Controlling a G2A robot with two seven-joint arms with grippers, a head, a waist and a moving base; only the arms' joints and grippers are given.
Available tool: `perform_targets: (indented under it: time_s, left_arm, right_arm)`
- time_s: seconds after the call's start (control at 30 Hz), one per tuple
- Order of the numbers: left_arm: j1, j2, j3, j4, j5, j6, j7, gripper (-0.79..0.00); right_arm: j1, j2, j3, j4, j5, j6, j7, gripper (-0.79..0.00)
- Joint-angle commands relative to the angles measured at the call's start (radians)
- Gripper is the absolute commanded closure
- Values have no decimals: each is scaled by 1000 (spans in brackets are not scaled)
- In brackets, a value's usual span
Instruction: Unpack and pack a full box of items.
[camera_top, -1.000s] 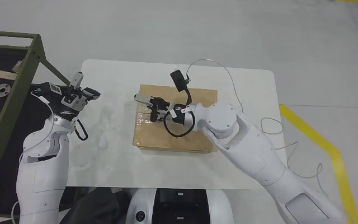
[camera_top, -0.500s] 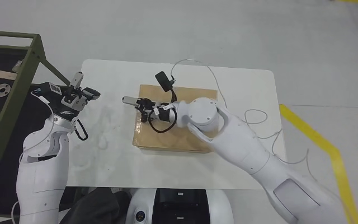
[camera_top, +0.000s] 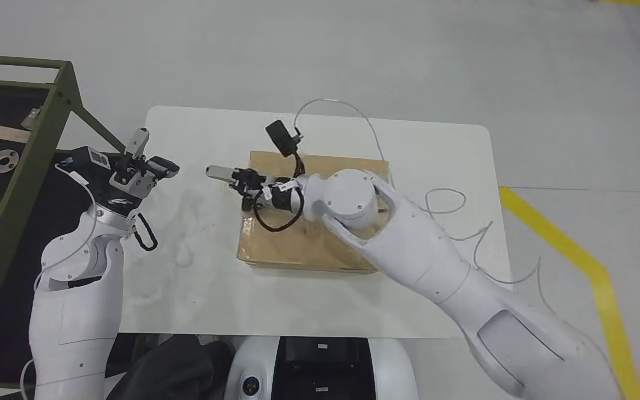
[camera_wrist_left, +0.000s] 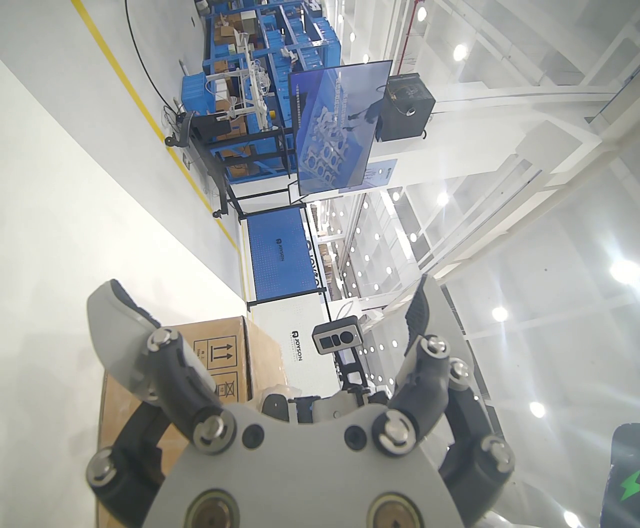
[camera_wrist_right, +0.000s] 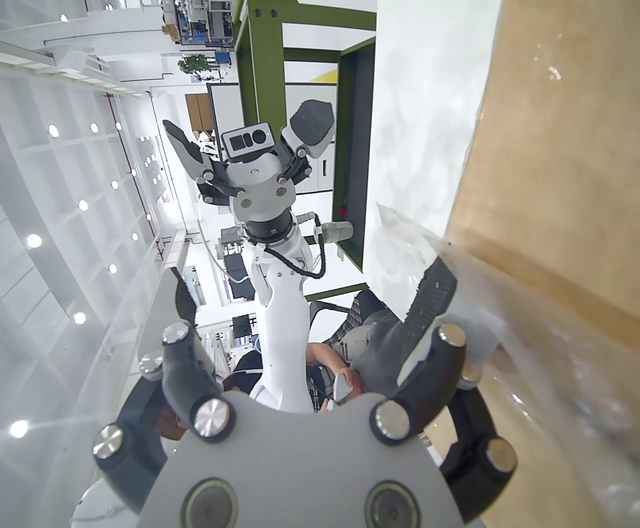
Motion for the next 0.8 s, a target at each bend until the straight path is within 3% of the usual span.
perform_targets:
  time_s: [0.0, 0.2, 0.33, 0.47, 0.77]
  left_arm:
    - [0, 0, 0, 0, 0, 0, 0, -785]
    - [0, 0, 0, 0, 0, 0, 0, -785]
    - [0, 0, 0, 0, 0, 0, 0, -785]
    - [0, 0, 0, 0, 0, 0, 0, -785]
    - [0, 0, 0, 0, 0, 0, 0, -785]
  right_arm:
    - [2, -5, 1, -2, -2, -11, 4, -785]
    - [-33, 8, 39, -99, -68, -15, 9, -785]
    - [-71, 38, 80, -209, -224, 14, -4, -785]
    - [-93, 70, 117, -284, -371, 37, 71, -785]
    - [-36, 101, 192, -251, -529, -98, 255, -785]
